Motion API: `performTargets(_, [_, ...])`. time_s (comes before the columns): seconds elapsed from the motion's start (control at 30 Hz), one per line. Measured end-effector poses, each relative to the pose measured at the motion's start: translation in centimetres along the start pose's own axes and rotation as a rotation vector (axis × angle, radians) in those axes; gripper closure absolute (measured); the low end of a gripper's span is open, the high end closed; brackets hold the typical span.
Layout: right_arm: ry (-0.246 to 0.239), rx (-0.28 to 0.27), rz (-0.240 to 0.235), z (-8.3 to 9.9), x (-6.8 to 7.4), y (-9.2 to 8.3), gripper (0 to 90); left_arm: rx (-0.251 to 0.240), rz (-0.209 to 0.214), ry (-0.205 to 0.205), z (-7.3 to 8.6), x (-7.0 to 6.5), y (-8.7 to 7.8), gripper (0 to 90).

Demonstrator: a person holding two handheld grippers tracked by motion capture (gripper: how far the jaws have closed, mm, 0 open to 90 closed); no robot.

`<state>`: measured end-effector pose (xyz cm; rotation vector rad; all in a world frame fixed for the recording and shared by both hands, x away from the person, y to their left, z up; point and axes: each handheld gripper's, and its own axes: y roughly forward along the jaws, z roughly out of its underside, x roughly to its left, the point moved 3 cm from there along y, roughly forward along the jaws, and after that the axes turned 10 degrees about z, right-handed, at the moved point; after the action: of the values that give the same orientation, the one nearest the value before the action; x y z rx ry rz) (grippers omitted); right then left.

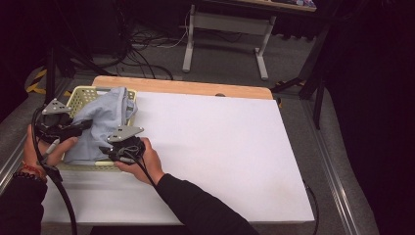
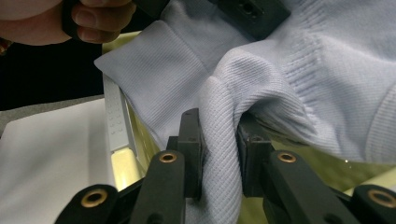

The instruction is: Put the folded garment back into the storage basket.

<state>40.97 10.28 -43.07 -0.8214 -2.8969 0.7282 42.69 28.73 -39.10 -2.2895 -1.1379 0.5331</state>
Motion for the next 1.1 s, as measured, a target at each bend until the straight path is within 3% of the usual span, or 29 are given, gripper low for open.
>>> performTargets(0.3, [0.017,0.025,0.014,0.3,-0.3,0.9,73.4,0.046,-0.017,-0.007,0.0,0.7,1.2,67.3])
performTargets(0.4, [0.025,0.03,0.016,0.4,-0.5,0.9,69.9,0.063,-0.023,-0.009,-0.1,0.8,1.7,66.2])
performTargets(0.43, [0.038,0.032,0.022,0.5,-0.7,0.9,61.6,0.08,-0.028,-0.01,-0.1,0.9,2.0,66.0])
performTargets(0.5, [0.043,0.031,0.028,0.5,-0.8,0.8,59.4,0.09,-0.036,-0.006,-0.1,0.9,2.1,65.5])
performTargets(0.67, [0.047,0.016,0.039,0.5,-1.1,-0.3,54.2,0.137,-0.061,-0.001,0.1,1.2,2.7,62.9])
performTargets(0.8, [0.033,-0.01,0.048,0.7,-1.3,-1.7,52.9,0.143,-0.073,-0.004,0.1,1.3,2.9,57.1])
performTargets(0.87, [-0.006,-0.021,0.071,0.9,-1.7,-2.9,51.6,0.143,-0.084,-0.011,0.1,1.3,2.9,51.8])
performTargets(1.07, [-0.013,-0.041,0.097,1.4,-3.0,-5.4,50.3,0.118,-0.094,-0.016,-0.1,1.3,2.7,46.2])
performTargets(1.1, [-0.022,-0.047,0.112,2.0,-3.6,-6.8,49.7,0.103,-0.105,-0.027,-0.2,1.4,2.6,43.0])
